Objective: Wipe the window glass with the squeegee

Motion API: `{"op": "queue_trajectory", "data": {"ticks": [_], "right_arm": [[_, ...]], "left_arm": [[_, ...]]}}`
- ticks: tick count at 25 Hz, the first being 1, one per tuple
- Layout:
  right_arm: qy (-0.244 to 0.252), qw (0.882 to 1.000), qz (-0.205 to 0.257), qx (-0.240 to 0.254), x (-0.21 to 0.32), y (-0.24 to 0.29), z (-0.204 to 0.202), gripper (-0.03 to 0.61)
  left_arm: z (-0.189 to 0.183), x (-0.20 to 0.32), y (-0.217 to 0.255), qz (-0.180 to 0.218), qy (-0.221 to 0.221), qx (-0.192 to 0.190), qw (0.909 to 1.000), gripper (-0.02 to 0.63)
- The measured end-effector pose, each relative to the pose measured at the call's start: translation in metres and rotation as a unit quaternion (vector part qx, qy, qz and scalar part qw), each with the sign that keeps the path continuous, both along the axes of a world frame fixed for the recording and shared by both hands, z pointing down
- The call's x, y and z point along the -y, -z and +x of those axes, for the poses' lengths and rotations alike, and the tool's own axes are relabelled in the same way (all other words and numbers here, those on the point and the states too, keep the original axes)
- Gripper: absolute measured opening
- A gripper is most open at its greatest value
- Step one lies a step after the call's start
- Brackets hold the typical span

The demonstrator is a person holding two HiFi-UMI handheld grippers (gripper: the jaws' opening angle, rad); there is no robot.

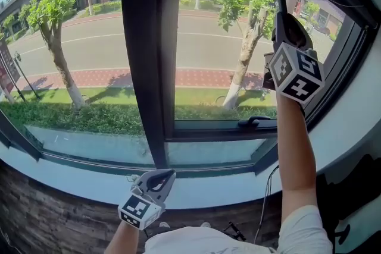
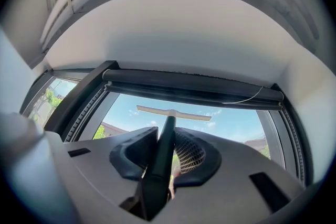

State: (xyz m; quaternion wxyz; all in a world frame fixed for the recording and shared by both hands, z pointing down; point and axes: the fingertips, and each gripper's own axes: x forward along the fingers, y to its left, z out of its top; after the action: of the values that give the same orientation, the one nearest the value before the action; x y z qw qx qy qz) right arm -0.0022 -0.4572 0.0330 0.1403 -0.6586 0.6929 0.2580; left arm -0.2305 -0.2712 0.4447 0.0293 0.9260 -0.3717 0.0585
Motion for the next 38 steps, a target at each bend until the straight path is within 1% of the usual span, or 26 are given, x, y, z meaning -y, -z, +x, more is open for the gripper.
{"op": "queue_trajectory", "data": {"ticks": [5,19,26,38], "right_arm": [[0.008,1.0,-0.014,-0.003,0.001,-0.022,0.001,0.1],[0.005,0.999,-0.048,-0.022,-0.004,-0.092,0.005,0.1],[0.008,0.998,-0.063,-0.019,-0.007,-0.116,0.006,0.1],[0.006,0.995,-0.101,-0.017,-0.012,-0.172,0.005,0.1]], "left_arm": [[-0.002,0.0,0.004,-0.001,0.006,-0.003,1.0,0.017],[0.005,-0.008,0.001,-0.008,0.002,0.003,1.0,0.017],[0.009,-0.011,-0.001,-0.011,0.0,0.004,0.9999,0.017],[0.009,-0.014,-0.004,-0.018,0.002,0.004,0.9998,0.017]]}}
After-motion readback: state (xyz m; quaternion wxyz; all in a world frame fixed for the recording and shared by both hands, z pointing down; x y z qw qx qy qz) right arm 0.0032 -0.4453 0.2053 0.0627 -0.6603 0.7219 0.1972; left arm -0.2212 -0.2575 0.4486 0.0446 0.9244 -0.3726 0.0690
